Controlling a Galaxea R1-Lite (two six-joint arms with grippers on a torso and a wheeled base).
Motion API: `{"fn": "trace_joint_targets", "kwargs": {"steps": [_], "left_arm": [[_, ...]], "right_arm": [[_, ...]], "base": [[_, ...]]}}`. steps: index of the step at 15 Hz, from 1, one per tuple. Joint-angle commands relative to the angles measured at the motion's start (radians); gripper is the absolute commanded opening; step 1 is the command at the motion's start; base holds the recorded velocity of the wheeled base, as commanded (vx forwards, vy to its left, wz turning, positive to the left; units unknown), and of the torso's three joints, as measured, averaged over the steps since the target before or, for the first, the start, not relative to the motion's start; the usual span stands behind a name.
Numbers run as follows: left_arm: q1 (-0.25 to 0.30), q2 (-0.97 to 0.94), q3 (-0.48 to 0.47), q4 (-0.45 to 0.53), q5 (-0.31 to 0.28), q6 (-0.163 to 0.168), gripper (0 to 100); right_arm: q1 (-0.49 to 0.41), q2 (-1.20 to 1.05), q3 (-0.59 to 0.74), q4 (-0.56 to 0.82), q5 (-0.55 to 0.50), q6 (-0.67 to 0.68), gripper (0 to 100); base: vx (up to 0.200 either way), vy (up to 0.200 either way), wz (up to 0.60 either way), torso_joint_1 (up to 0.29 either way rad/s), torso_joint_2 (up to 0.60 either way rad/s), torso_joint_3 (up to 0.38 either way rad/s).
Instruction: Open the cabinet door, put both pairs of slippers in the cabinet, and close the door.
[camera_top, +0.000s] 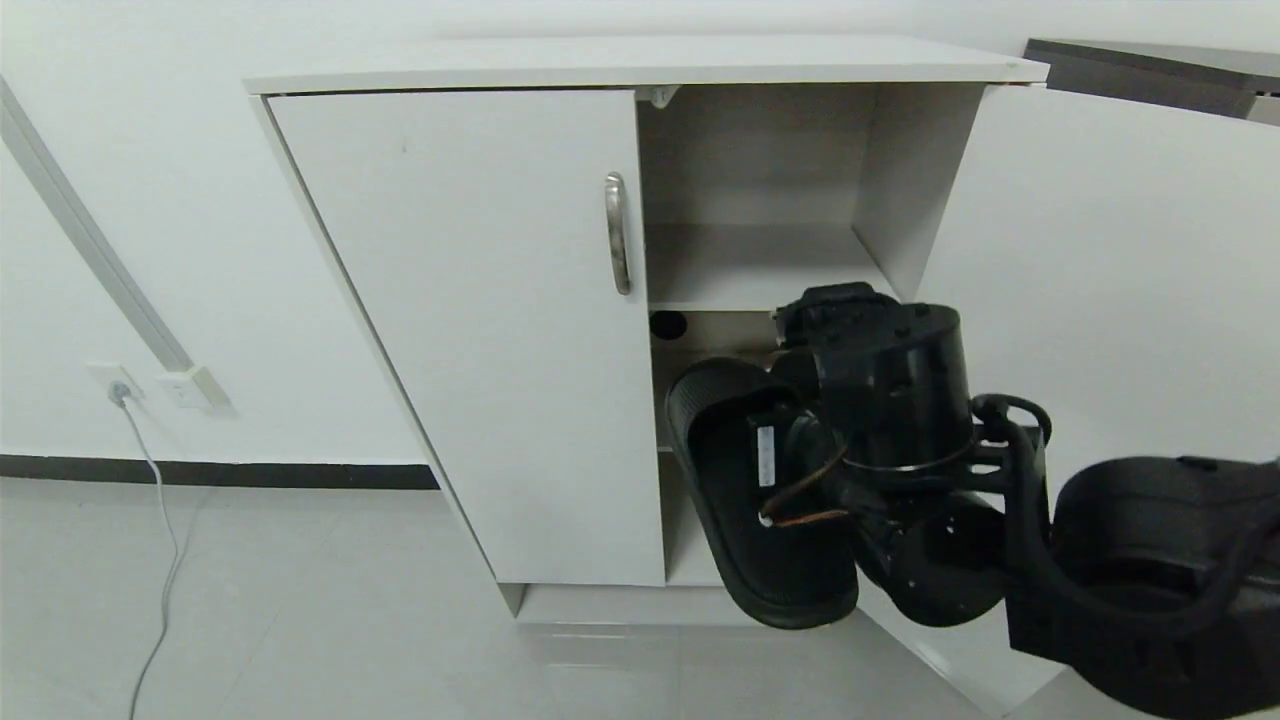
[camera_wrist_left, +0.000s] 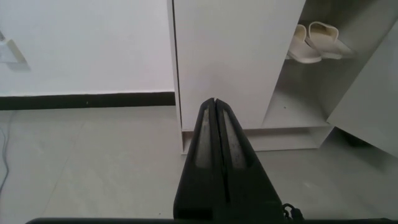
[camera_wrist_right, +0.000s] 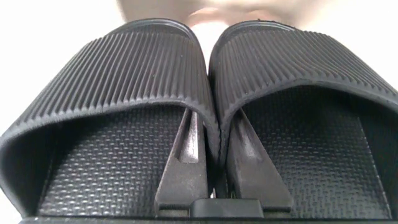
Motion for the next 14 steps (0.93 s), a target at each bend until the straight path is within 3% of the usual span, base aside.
{"fn": "trace_joint_targets", "kwargs": {"steps": [1,7,14], "left_arm": [[0.000,0.000,0.000,0.000,0.000,0.000,0],[0.000,0.000,0.000,0.000,0.000,0.001,0],[0.000,0.000,0.000,0.000,-0.002,0.003,0]], "right_arm": [[-0.004,0.011,-0.188,0.142,-0.075,0.022,0],[-0.024,0.021,-0.254,0.201,-0.087,0.020,0],[-0.044,0.037,-0.256,0.195,-0.087,0.022,0]], "base": [[0.000,0.000,0.00,0.000,0.00,0.000],[0.000,0.000,0.00,0.000,0.00,0.000],[0.200,0.000,0.00,0.002,0.00,0.003]]}}
